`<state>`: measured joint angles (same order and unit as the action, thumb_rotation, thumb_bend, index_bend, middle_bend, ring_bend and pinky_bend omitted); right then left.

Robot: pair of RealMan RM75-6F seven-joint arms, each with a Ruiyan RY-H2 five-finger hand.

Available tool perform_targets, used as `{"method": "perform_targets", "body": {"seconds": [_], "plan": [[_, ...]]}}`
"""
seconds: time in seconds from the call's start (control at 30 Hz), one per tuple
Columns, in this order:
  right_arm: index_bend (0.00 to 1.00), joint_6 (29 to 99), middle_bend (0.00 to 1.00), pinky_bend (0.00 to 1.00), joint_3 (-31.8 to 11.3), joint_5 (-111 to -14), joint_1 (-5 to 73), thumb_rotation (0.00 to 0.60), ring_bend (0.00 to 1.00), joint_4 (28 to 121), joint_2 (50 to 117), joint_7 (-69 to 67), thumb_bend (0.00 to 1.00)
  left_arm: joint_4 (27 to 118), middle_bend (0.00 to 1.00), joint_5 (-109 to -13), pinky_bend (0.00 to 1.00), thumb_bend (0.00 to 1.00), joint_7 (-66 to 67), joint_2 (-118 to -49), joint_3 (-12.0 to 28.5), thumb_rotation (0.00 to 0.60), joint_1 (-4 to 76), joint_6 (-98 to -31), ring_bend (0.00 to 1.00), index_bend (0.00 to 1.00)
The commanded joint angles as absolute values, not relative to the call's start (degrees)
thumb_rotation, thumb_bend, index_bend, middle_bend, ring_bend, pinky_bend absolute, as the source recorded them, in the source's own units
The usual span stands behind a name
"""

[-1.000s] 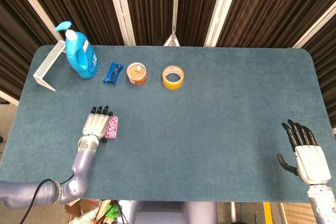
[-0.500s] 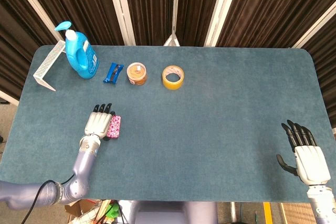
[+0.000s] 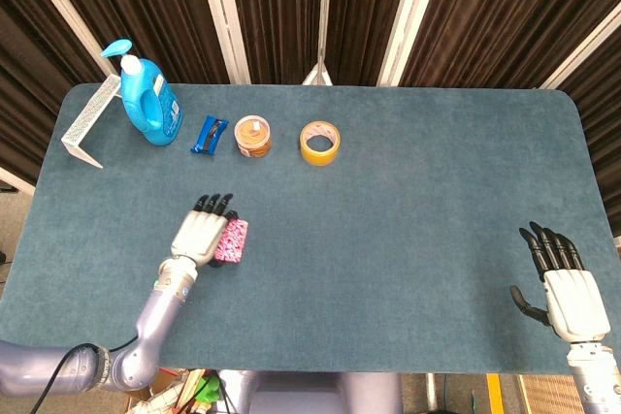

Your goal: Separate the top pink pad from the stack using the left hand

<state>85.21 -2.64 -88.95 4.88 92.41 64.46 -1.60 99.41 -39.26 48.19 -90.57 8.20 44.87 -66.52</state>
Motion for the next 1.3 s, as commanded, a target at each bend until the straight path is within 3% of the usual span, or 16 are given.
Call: {"method": "perform_targets", "body": {"seconds": [0.03, 0.43, 0.6, 0.77, 1.3], "plan": [[0.0, 85.77, 0.0, 0.09, -2.86, -89.01, 4.77, 0.6, 0.0, 92.32, 64.59, -1.63, 0.36, 98.69, 0.0, -38.13, 0.02, 0.42, 49.25, -92.91, 7.91, 0.6, 45.82, -66.4, 0.0, 0.52], [0.0, 89.64, 0.0, 0.09, -4.87, -88.88, 4.16, 0.6, 0.0, 91.05, 66.08, -3.18, 0.36, 92.62, 0.0, -33.09, 0.02, 0.39, 53.29, -99.12, 7.45, 0.6, 48.55, -66.05, 0.0, 0.47], [0.0, 90.04, 0.0, 0.09, -4.82, -89.39, 4.13, 0.6, 0.0, 90.48, 66.45, -3.3, 0.36, 91.83, 0.0, -31.55, 0.01, 0.22, 54.58, -99.85, 7.06, 0.6, 49.02, -66.05, 0.0, 0.33], [0.0, 89.63, 0.0, 0.09, -4.7, -89.21, 4.17, 0.6, 0.0, 90.47, 66.53, -2.81, 0.36, 92.76, 0.0, -31.02, 0.0, 0.16, 54.85, -99.39, 7.31, 0.6, 49.15, -66.81, 0.0, 0.29], [0.0, 89.25, 0.0, 0.09, -4.64, -89.14, 4.26, 0.6, 0.0, 90.52, 66.51, -2.44, 0.36, 96.34, 0.0, -28.66, 0.0, 0.08, 56.35, -97.35, 7.96, 0.6, 50.4, -67.83, 0.0, 0.14]]}}
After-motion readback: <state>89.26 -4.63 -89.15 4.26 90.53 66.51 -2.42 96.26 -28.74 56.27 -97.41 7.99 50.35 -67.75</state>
